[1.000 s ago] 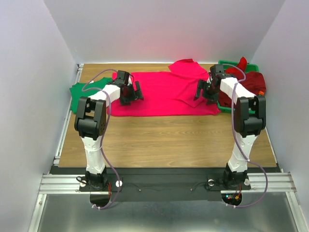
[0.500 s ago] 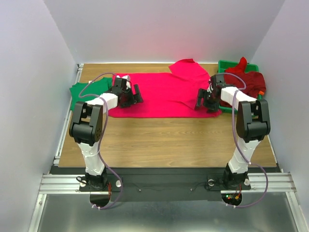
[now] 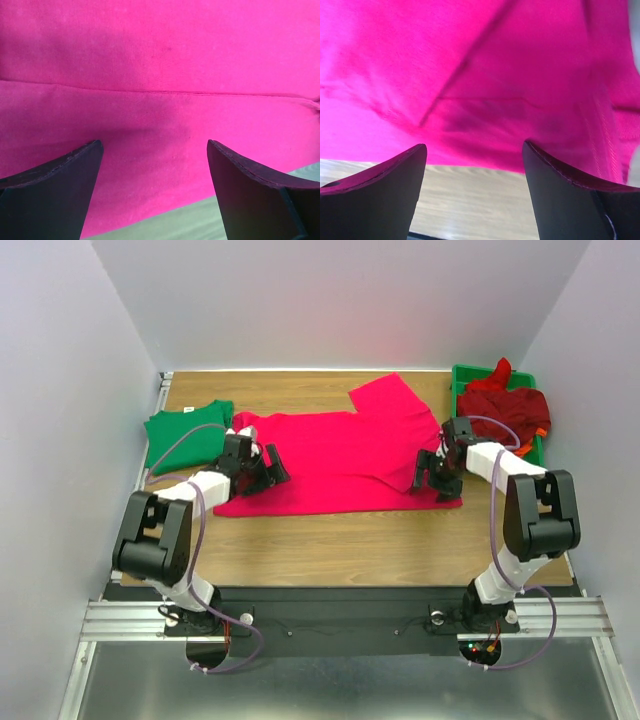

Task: Fold and stack the t-shirts
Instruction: Fold the tshirt

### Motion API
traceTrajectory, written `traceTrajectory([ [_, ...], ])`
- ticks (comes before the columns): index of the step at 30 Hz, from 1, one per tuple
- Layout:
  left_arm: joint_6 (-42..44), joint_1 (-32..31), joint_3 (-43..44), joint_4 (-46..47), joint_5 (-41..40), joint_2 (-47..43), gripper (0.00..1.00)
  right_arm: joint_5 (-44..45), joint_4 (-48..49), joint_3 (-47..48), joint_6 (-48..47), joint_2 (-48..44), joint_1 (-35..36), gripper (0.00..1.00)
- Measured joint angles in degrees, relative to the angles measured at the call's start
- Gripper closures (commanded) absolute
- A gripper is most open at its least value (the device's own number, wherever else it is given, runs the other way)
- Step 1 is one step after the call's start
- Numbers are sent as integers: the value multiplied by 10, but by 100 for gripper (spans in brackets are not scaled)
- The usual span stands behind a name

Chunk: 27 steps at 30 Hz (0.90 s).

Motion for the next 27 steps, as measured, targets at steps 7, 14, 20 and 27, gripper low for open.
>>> traceTrajectory([
  [7,-59,-10,-125,-23,-23,-141,2,-16,-35,-96,16,-93,0,17],
  [14,-83,-10,-158,-118,-50,-235,1,-41,-82,-133,36,-174,0,17],
  [20,-81,-10,-84,-172,-56,-214,1,-36,-104,-29,29,-191,0,16],
  [27,-59,-17,5,-138,-52,-125,2,-32,-79,21,12,-144,0,16],
])
